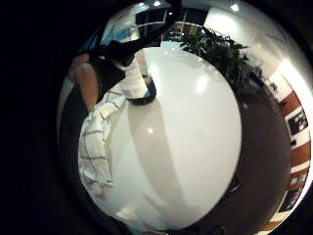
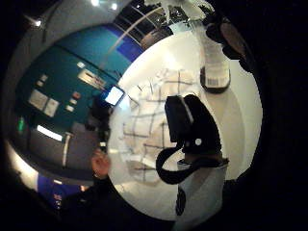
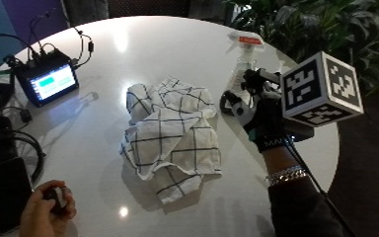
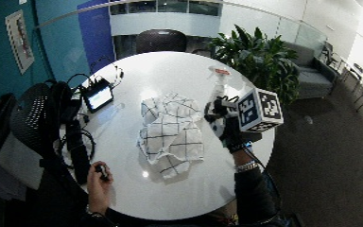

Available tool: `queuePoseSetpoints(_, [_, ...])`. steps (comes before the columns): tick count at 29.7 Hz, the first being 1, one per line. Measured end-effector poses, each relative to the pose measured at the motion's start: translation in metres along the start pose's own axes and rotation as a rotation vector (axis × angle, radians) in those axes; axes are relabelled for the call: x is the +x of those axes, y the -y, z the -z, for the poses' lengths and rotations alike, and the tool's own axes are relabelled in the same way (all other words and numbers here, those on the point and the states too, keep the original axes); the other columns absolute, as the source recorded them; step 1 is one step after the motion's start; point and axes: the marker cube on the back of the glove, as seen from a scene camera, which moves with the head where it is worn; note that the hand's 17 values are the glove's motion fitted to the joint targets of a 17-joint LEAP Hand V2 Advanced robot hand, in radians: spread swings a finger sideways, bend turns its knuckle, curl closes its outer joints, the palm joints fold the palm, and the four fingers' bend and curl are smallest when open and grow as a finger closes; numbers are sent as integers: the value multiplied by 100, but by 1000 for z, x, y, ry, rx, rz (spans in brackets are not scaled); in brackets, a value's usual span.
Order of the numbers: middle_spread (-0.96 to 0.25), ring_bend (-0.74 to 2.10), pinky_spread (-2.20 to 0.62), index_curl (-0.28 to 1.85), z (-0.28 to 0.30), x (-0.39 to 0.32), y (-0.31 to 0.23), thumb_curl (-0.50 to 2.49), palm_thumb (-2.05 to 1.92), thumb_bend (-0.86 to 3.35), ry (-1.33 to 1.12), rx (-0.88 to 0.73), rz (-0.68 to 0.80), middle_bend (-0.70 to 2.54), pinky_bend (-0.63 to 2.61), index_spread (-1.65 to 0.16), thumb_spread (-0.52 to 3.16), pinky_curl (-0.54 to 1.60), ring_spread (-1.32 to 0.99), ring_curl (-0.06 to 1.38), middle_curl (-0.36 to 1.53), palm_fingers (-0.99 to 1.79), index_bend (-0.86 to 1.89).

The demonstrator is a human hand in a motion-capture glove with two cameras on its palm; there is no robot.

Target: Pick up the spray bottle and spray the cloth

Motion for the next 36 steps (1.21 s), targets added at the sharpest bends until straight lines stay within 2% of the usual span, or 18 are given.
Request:
queuePoseSetpoints(6, [-5,45,17,25,-14,12,32,26,68,13,162,100,-157,27,32,-30,123,31,-7,31,34,76,16])
queuePoseSetpoints(19, [-3,39,17,29,-52,31,68,31,75,10,415,171,-311,20,28,-26,121,32,-6,32,35,75,14])
queuePoseSetpoints(23, [-5,39,17,29,-63,36,72,33,78,9,476,219,-328,23,24,-27,119,31,-7,32,36,79,14])
queuePoseSetpoints(29, [-11,47,8,28,-75,49,65,35,84,8,551,284,-345,29,23,-28,115,31,-11,34,39,106,11])
queuePoseSetpoints(32, [-14,56,-6,26,-76,55,60,36,86,7,517,333,-302,28,38,-28,115,36,-14,38,40,125,6])
queuePoseSetpoints(36, [-17,60,-18,27,-73,60,59,37,86,6,453,396,-223,39,48,-27,117,40,-16,42,45,135,11])
